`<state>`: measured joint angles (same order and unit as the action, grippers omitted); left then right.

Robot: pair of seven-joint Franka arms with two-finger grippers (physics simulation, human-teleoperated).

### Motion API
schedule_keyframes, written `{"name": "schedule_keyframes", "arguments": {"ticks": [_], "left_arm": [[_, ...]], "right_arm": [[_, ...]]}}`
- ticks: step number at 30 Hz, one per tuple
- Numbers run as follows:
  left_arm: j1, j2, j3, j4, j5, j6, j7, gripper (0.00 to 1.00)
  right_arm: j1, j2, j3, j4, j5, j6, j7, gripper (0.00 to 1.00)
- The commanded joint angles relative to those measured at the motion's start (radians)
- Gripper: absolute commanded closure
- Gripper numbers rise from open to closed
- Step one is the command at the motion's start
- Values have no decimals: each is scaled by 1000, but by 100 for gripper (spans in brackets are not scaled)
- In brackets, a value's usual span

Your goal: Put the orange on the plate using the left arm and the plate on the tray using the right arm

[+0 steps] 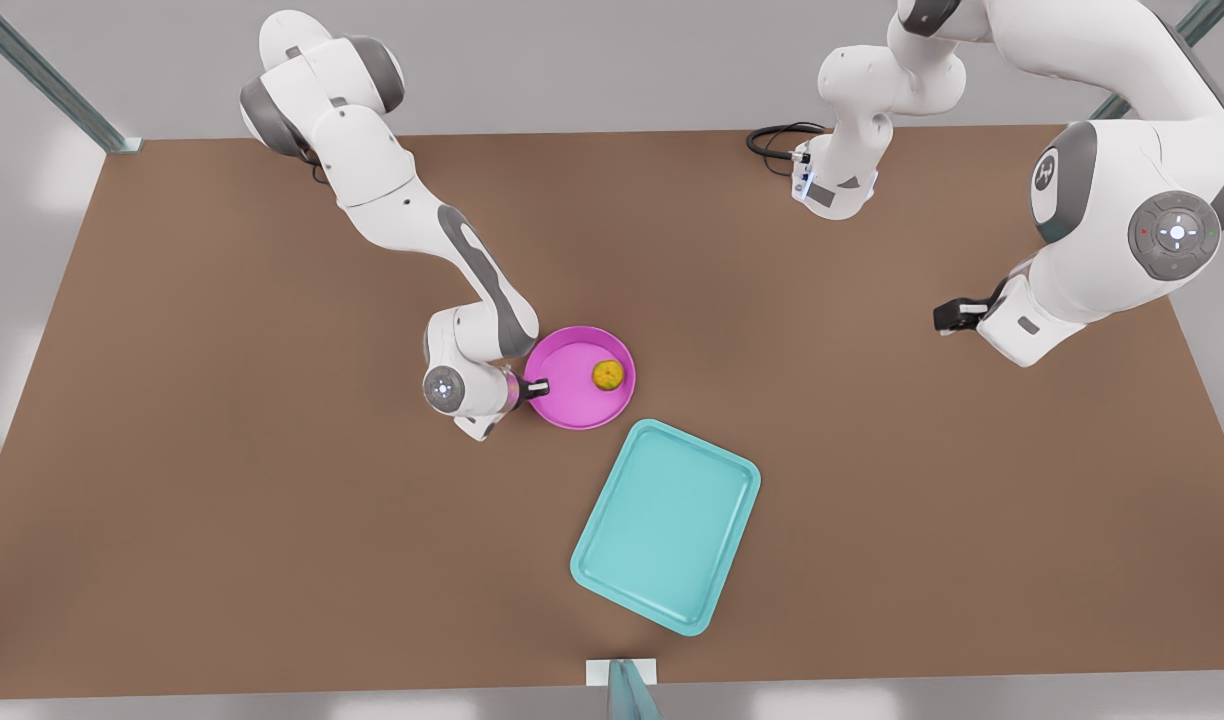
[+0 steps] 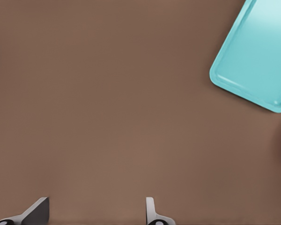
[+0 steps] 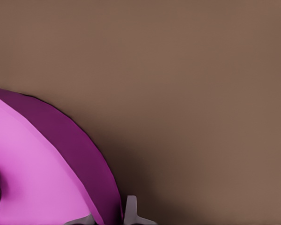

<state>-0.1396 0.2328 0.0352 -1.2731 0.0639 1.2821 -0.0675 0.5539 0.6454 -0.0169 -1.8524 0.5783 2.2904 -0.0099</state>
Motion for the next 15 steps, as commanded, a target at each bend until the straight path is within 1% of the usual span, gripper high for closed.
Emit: {"name": "schedule_keyframes", "arguments": {"ticks": [1,3,4,5,11,13,15], "left_arm": [[0,-1,0,0,0,-7,43,0],[0,-1,0,1,0,-7,43,0],[0,-1,0,1,0,-7,43,0],[2,-1,0,0,0,-7,43,0],[2,0,0,0,0,-7,43,0],[0,-1,0,0,0,-7,43,0],[2,-1,0,0,0,-7,43,0]], "right_arm": [[0,-1,0,1,-5,-5,44,70],[-2,-1,0,2,-3,-5,44,77],[-3,-1,0,10,-3,-23,45,79],[-6,-1,0,25,-3,-55,44,79],[-9,-12,0,32,-5,-60,41,79],[-23,-24,0,44,-5,-112,13,79],[-28,-43,0,44,-5,-126,5,79]]}}
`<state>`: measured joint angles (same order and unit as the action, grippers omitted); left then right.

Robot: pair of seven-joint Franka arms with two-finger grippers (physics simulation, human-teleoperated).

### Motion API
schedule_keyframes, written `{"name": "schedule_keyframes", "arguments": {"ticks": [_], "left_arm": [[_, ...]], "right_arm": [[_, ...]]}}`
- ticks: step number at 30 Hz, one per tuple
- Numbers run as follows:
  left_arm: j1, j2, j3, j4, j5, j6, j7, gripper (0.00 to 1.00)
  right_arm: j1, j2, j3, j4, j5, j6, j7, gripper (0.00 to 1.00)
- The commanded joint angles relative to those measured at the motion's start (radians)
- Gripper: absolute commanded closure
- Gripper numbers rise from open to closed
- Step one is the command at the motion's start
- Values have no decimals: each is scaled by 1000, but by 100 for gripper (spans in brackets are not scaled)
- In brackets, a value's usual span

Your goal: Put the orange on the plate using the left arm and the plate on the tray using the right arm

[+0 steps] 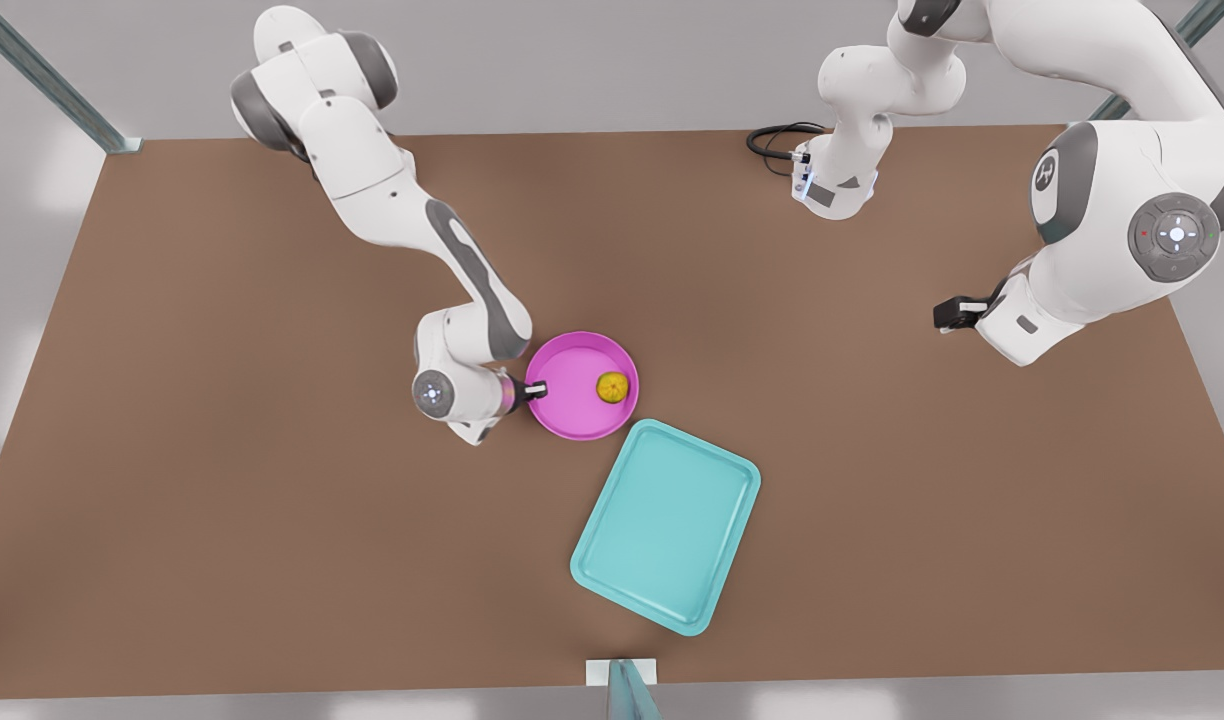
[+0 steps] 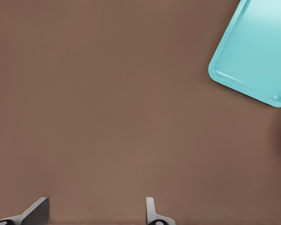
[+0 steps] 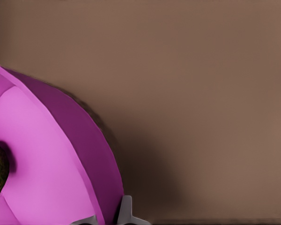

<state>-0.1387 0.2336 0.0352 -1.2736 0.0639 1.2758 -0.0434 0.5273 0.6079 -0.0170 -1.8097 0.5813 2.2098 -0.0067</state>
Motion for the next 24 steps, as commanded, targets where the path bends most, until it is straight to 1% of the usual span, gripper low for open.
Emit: {"name": "schedule_keyframes", "arguments": {"ticks": [1,6,9,15,19,22,23,24], "left_arm": [[1,-2,0,0,1,-1,19,0],[-1,-2,0,0,1,-1,19,0],[-1,-2,0,0,1,-3,19,0],[-1,-2,0,0,1,-3,19,0],[-1,-2,0,0,1,-3,17,0],[-1,-2,0,0,1,-9,17,0],[-1,-2,0,0,1,-9,17,0],[-1,-2,0,0,1,-12,16,0]], "right_arm": [[-4,-16,0,1,-8,-56,-1,79],[-47,-68,0,13,-8,-65,-87,79],[-58,-51,-1,99,-4,-64,-87,79],[-59,107,-21,354,19,-41,-79,79],[-58,225,-34,509,101,-6,-62,79],[-35,329,-34,676,104,17,68,79],[-23,352,-32,699,107,77,125,79],[-12,381,-32,748,107,91,171,79]]}}
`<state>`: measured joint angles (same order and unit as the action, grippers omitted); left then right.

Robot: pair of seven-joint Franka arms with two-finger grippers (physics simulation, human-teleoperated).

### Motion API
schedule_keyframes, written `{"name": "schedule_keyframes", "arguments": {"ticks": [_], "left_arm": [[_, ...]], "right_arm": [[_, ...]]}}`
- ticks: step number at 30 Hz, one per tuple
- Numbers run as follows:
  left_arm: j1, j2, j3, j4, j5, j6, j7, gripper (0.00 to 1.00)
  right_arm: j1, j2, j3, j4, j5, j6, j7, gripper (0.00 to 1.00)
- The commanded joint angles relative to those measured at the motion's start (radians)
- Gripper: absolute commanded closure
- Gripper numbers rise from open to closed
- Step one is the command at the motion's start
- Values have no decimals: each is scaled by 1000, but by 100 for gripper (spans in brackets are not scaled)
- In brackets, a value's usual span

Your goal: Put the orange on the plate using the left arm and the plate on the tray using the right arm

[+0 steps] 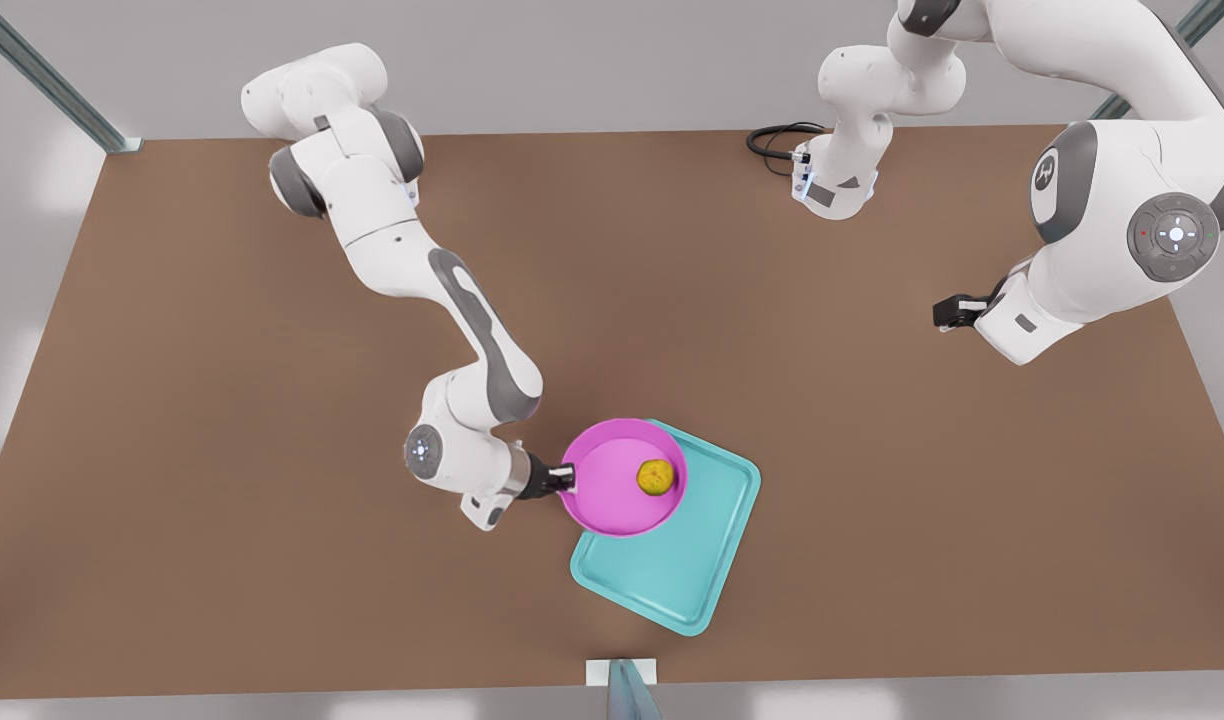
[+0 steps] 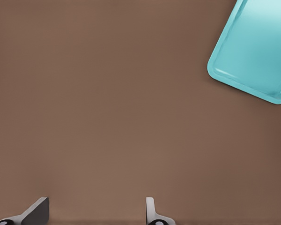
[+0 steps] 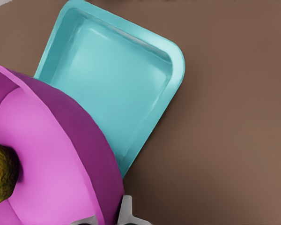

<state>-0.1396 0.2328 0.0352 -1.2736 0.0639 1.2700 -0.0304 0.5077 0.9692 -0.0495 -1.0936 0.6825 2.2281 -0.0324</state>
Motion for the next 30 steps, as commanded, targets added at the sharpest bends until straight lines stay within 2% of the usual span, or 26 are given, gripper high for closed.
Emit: {"name": "schedule_keyframes", "arguments": {"ticks": [1,5,7,10,17,18,19,25,26,29,30], "left_arm": [[0,-1,0,0,1,-6,3,0],[0,-1,0,0,1,-6,3,0],[0,-1,-1,0,1,-6,0,0],[0,-1,-1,0,1,-6,-2,0],[0,-1,-5,0,1,-8,-6,0],[0,-1,-5,0,1,-8,-8,0],[0,-1,-5,0,2,-8,-8,0],[-2,-1,-9,0,1,-8,-11,0],[-3,-3,-11,0,1,-8,-11,0],[-3,-4,-11,0,1,-8,-11,0],[-3,-4,-11,2,1,-9,-11,0]], "right_arm": [[9,25,2,46,6,73,224,79],[25,141,10,222,11,97,402,79],[25,189,42,274,12,136,434,79],[31,221,97,276,12,197,540,79],[31,264,115,308,12,203,531,79],[31,264,117,308,12,203,529,65],[31,263,119,307,11,220,526,0],[34,235,119,296,9,229,526,0],[29,186,117,235,8,229,525,0],[-56,-114,114,-164,-119,212,528,0],[-132,-233,112,-265,-260,51,523,0]]}}
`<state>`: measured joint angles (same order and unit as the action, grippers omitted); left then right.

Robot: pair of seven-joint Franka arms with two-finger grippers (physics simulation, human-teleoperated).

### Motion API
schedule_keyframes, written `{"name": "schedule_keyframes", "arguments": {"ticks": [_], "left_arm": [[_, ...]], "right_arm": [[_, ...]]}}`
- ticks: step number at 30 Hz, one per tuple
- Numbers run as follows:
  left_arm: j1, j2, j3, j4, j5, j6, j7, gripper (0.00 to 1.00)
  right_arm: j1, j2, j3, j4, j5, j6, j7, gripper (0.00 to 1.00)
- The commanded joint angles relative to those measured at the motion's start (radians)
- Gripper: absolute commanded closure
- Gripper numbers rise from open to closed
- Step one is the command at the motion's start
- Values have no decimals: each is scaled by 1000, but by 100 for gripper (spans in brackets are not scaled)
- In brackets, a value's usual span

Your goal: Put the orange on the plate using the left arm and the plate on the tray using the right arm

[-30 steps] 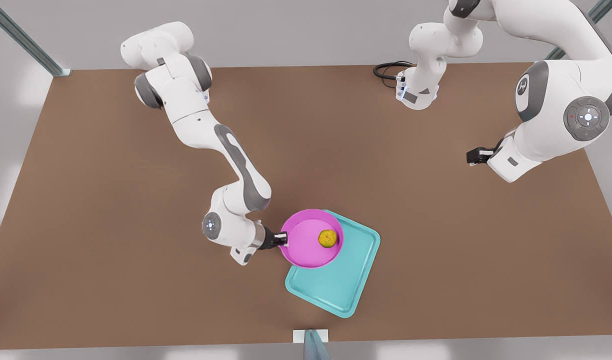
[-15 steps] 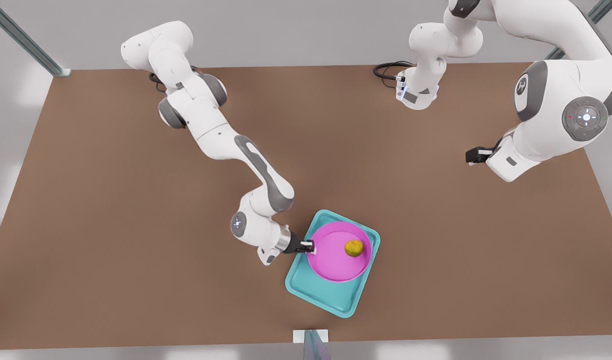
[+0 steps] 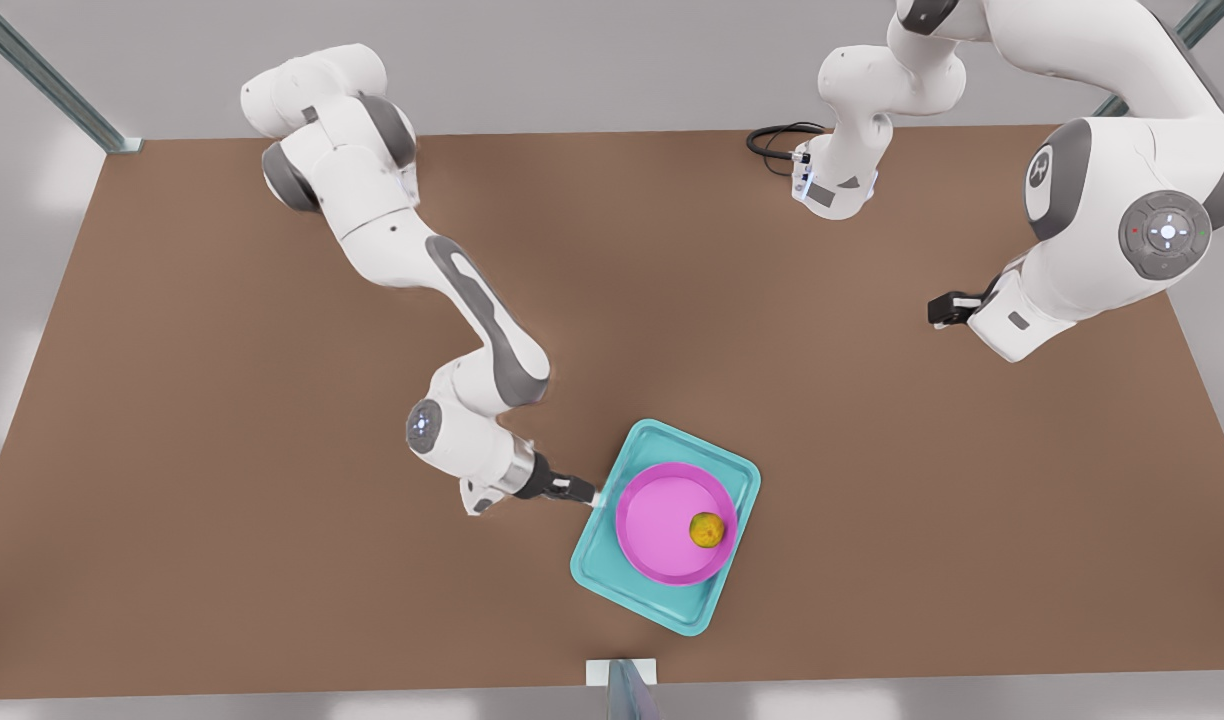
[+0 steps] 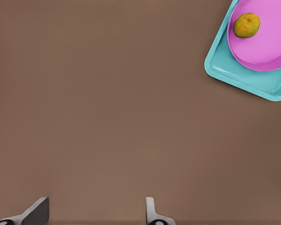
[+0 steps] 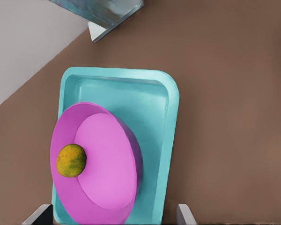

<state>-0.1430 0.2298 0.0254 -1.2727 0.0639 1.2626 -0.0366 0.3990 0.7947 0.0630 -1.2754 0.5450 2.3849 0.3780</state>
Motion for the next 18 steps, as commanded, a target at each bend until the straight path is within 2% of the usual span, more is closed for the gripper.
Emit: {"name": "schedule_keyframes", "arguments": {"ticks": [1,2,3,5,6,8,10,18], "left_arm": [[0,-3,-1,0,1,-2,-6,0],[0,-4,1,0,1,-2,-6,0],[-1,-4,-1,1,1,-9,-8,0],[-3,-6,-1,1,1,-11,-8,0],[-4,-6,-1,1,1,-11,-6,0],[-4,-4,-1,1,1,-9,-8,0],[-4,-4,-1,0,1,-9,-8,0],[-6,-4,-1,0,1,-9,-8,0]], "right_arm": [[-87,-142,-2,-79,-319,-397,32,0],[-147,-221,-2,-76,-555,-624,-250,0],[-184,-291,-6,-79,-645,-702,-429,0],[-253,-433,-15,-90,-657,-820,-547,0],[-259,-521,-43,-139,-655,-837,-584,0],[-250,-687,-46,-203,-655,-852,-585,0],[-247,-727,-46,-203,-655,-898,-587,0],[-246,-726,-66,-197,-657,-931,-588,0]]}}
